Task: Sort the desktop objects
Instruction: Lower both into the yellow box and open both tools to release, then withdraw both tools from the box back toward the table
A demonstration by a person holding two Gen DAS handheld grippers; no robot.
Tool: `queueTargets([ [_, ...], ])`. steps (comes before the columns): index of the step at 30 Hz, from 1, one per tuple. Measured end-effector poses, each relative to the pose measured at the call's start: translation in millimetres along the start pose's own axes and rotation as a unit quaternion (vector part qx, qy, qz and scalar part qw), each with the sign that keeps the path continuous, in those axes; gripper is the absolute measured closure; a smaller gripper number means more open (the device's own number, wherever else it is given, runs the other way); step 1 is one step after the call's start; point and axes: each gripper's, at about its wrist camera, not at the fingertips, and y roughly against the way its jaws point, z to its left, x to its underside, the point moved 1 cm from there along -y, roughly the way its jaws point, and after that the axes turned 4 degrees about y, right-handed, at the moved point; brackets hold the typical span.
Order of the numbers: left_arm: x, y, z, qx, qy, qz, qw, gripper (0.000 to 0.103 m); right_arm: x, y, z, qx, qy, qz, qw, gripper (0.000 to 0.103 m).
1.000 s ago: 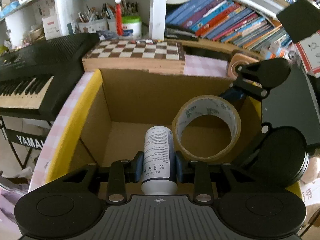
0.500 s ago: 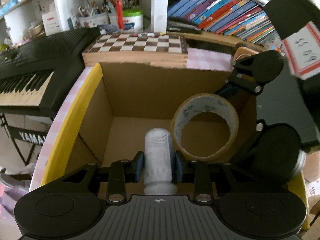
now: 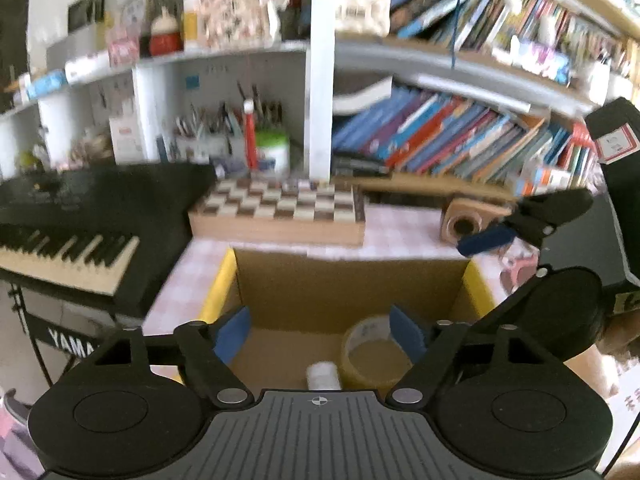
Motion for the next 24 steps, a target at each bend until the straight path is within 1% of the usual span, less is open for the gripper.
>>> queueTargets([
  [3, -3, 19, -1, 0.002, 0.000, -0.027, 0.9996, 0.019, 2, 23, 1, 0.019, -0.030, -0.027, 0.999, 0.010],
  [6, -2, 34, -1, 0.001, 0.002, -0.043, 0.9991, 0.019, 7, 47, 3, 0.035, -0.066, -0.052, 0.996, 0.010],
  [12, 6, 64, 2, 0.004, 0.018, -0.068, 0.9975, 0.018, 23, 92, 13, 0.082, -0.128, -0.098, 0.984, 0.012],
  [15, 12, 79, 3, -0.001, 0.023, -0.082, 0.9964, 0.016, 34, 113, 22, 0.114, -0.154, -0.122, 0.974, 0.012],
  [16, 14, 85, 4, -0.004, 0.026, -0.087, 0.9958, 0.013, 38, 120, 25, 0.126, -0.162, -0.131, 0.970, 0.012],
  [17, 16, 89, 5, -0.005, 0.030, -0.092, 0.9953, 0.012, 43, 127, 29, 0.139, -0.172, -0.139, 0.965, 0.012],
  [21, 28, 110, 9, -0.005, 0.046, -0.105, 0.9934, 0.012, 62, 151, 44, 0.176, -0.215, -0.159, 0.947, 0.012],
  [24, 37, 123, 11, -0.003, 0.047, -0.108, 0.9930, 0.012, 76, 166, 58, 0.198, -0.234, -0.167, 0.937, 0.012],
])
